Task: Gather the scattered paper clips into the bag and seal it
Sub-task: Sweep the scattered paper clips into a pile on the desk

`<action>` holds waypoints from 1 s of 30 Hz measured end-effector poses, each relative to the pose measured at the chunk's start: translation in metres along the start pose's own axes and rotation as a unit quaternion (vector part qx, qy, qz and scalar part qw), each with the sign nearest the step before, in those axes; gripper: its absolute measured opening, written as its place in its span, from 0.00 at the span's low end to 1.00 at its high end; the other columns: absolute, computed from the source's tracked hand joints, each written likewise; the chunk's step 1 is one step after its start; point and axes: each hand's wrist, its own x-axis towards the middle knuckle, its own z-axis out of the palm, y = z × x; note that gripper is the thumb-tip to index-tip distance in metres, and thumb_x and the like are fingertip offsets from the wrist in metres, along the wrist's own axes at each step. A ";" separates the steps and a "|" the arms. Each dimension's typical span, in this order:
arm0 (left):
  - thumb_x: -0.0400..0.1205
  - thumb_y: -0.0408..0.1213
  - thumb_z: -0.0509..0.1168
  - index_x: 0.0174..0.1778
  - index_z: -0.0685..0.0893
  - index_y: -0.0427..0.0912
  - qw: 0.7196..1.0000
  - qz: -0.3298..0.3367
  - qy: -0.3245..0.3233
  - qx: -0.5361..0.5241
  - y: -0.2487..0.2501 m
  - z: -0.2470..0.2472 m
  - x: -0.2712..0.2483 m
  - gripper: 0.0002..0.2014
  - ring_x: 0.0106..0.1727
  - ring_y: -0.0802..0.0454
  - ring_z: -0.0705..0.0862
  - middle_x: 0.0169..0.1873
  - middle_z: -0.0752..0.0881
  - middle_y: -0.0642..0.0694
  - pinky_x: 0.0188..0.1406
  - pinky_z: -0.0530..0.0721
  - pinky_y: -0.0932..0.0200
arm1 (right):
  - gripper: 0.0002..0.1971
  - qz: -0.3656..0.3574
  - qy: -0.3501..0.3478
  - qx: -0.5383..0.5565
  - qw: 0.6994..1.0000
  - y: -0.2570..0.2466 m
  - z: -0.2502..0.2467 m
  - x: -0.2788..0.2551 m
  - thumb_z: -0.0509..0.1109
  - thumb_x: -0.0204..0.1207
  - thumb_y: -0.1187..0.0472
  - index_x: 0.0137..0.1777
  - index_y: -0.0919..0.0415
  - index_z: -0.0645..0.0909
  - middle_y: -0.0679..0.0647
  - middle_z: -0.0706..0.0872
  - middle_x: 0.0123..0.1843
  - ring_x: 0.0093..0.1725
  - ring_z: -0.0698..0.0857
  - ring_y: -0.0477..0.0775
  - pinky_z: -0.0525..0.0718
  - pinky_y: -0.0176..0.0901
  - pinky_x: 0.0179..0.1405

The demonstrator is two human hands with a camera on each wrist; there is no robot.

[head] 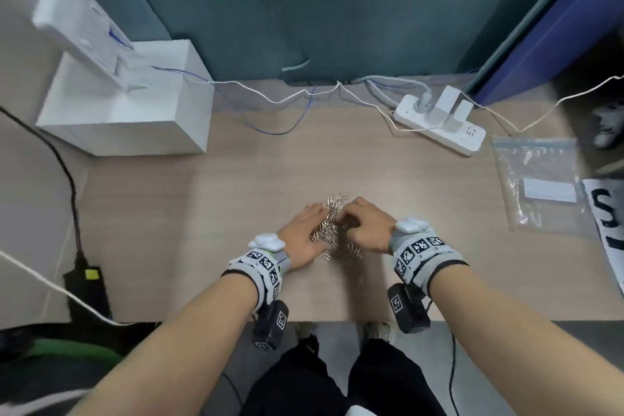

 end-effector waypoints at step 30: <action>0.77 0.45 0.61 0.41 0.81 0.56 0.925 -0.247 0.195 -0.213 0.022 0.010 0.000 0.04 0.32 0.46 0.89 0.32 0.89 0.49 0.35 0.89 0.53 | 0.12 0.008 -0.114 0.066 0.991 0.018 0.002 0.008 0.67 0.68 0.51 0.43 0.52 0.91 0.48 0.89 0.39 0.38 0.83 0.48 0.81 0.42 0.42</action>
